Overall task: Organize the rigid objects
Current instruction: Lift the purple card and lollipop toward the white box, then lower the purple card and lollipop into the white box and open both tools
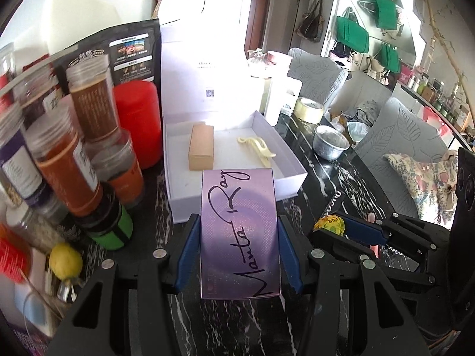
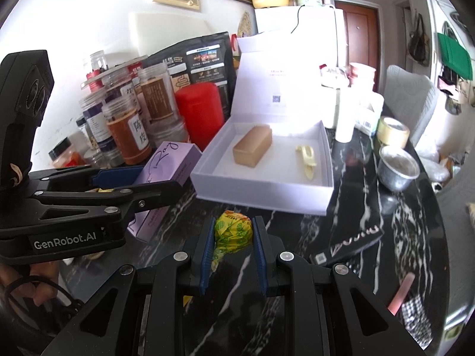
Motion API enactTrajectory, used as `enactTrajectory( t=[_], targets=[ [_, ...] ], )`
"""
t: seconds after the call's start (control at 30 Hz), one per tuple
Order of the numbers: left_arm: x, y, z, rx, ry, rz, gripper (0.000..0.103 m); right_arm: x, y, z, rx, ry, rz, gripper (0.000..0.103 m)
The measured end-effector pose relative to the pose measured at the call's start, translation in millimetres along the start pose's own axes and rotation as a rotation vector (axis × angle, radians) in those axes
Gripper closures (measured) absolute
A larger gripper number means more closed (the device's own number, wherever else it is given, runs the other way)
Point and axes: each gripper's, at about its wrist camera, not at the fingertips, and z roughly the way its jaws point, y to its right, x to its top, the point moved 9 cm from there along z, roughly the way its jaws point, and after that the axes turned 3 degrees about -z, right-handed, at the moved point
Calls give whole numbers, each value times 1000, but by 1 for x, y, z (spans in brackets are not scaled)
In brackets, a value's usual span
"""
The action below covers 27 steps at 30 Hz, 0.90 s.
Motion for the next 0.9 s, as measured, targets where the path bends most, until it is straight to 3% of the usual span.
enactTrajectory(
  t=[0.9],
  targets=[
    [82,-3,63,-25,11,16,52,74,56,39,-69,45,-38,79]
  ],
)
